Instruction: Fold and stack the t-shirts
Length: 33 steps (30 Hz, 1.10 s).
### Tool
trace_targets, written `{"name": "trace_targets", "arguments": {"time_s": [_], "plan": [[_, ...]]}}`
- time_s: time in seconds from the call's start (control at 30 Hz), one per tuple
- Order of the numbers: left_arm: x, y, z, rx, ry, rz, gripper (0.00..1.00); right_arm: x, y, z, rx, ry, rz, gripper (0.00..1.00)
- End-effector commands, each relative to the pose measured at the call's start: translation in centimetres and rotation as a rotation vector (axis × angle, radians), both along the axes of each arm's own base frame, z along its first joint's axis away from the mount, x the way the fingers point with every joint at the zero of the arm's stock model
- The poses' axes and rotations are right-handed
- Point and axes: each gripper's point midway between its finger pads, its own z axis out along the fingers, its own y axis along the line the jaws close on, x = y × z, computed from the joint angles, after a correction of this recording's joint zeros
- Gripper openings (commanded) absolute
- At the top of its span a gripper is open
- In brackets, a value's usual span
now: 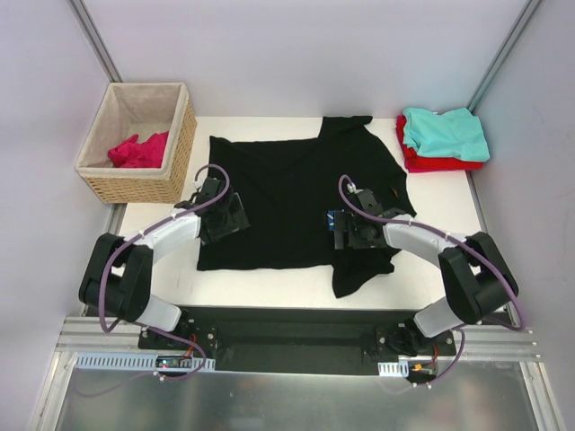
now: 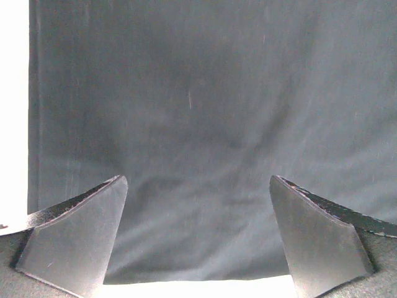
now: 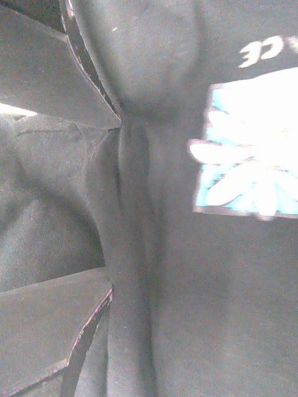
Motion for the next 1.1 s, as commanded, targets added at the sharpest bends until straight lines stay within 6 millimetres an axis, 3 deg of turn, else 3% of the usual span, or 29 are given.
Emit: {"name": "trace_targets", "arguments": {"time_s": [0.0, 0.07, 0.27, 0.47, 0.57, 0.63, 0.7, 0.8, 0.83, 0.9, 1.07], "plan": [[3.5, 0.0, 1.4, 0.031, -0.069, 0.057, 0.99, 1.0, 0.8, -1.1, 0.037, 0.047, -0.007, 0.96], [4.9, -0.1, 2.0, 0.040, -0.090, 0.073, 0.99, 1.3, 0.9, -1.6, 0.044, 0.073, -0.021, 0.96], [9.2, 0.7, 4.0, 0.027, -0.141, 0.122, 0.99, 4.0, 2.1, -0.6, 0.042, 0.070, -0.031, 0.96], [11.3, 2.8, 6.0, 0.025, -0.191, 0.170, 0.99, 4.1, 1.8, 1.6, 0.048, 0.015, -0.038, 0.96], [12.5, 3.8, 7.5, 0.028, -0.230, 0.203, 0.99, 5.4, 1.8, 2.8, 0.028, -0.018, -0.032, 0.96], [13.2, 3.5, 8.5, 0.006, -0.248, 0.198, 0.99, 5.8, 2.1, 2.5, 0.020, 0.013, -0.027, 0.96], [12.9, 2.8, 9.2, -0.033, -0.251, 0.185, 0.99, 5.7, 2.7, 3.1, 0.040, 0.010, -0.018, 0.96], [11.0, 1.2, 10.2, -0.122, -0.249, 0.144, 0.99, 5.0, 2.6, 5.0, 0.038, -0.045, -0.009, 0.96], [10.0, 1.0, 9.6, -0.125, -0.233, 0.132, 0.99, 4.9, 2.2, 6.5, 0.039, -0.085, -0.011, 0.96], [8.5, 0.1, 10.9, -0.152, -0.262, 0.091, 0.99, 3.9, 2.0, 7.5, 0.027, -0.100, 0.006, 0.96], [3.9, -2.2, 10.9, -0.230, -0.239, -0.020, 0.99, 1.9, 1.1, 12.2, 0.054, -0.210, 0.023, 0.96]]}}
